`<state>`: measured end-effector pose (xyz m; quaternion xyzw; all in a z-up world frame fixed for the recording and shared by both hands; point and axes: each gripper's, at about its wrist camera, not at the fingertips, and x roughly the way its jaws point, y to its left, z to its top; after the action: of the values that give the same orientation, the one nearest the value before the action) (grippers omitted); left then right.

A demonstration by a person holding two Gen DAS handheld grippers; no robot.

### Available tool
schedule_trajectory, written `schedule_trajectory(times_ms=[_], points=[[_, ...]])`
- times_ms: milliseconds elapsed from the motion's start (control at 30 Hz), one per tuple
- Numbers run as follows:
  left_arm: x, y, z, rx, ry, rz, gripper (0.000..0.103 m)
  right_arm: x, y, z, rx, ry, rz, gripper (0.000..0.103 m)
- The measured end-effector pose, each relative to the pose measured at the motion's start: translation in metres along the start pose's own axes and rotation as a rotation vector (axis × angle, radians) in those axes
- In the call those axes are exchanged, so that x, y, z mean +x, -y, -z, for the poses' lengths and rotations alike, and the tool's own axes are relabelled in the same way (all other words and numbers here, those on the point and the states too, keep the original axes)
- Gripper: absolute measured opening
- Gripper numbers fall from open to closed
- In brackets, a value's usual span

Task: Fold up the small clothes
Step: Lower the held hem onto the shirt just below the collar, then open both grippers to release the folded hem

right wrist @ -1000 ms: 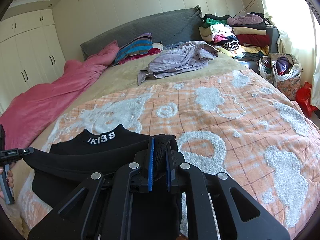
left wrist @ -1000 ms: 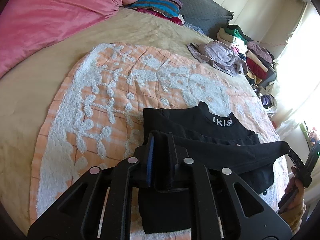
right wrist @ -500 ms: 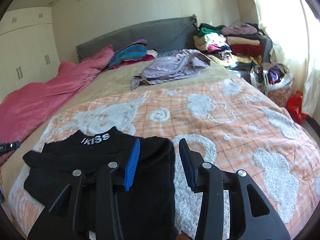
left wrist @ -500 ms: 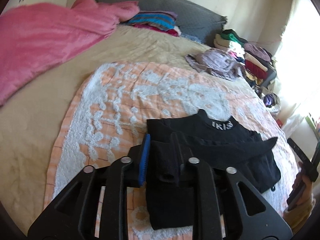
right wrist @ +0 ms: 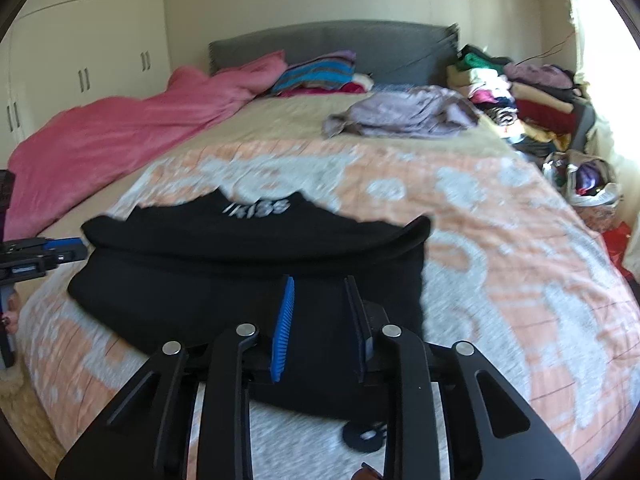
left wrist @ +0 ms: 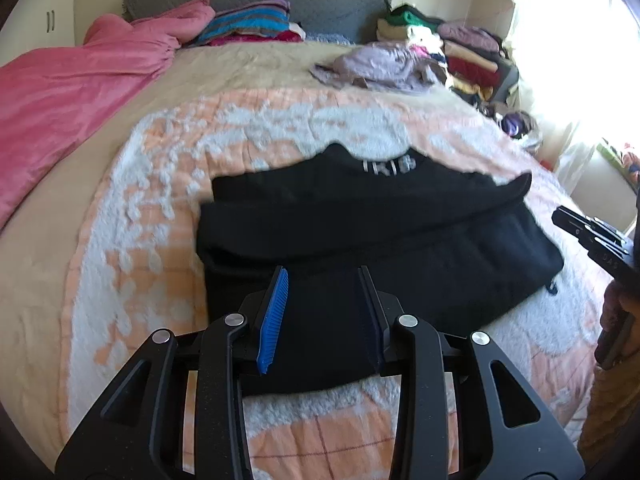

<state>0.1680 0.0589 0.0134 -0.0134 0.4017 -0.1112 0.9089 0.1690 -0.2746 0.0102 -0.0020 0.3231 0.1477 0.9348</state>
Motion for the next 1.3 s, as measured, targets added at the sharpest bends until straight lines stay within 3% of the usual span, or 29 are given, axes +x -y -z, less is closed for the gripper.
schedule_trajectory(times_ms=[133, 267, 600, 1000, 1300], points=[[0.013, 0.006, 0.012, 0.024, -0.042, -0.027, 0.027, 0.011, -0.014, 0.010, -0.023, -0.042, -0.025, 0.021], [0.021, 0.006, 0.017, 0.041, -0.030, -0.098, 0.027, 0.026, -0.023, 0.016, -0.040, -0.078, -0.037, 0.021], [0.042, -0.003, 0.004, 0.039, -0.039, -0.154, 0.027, 0.081, -0.017, 0.002, -0.045, -0.161, -0.004, 0.017], [0.062, -0.017, -0.016, 0.009, -0.046, -0.182, 0.027, 0.107, -0.008, -0.033, -0.032, -0.144, 0.019, 0.017], [0.060, -0.052, -0.053, -0.138, 0.008, -0.186, 0.030, 0.118, 0.003, -0.058, -0.001, -0.118, 0.046, 0.017]])
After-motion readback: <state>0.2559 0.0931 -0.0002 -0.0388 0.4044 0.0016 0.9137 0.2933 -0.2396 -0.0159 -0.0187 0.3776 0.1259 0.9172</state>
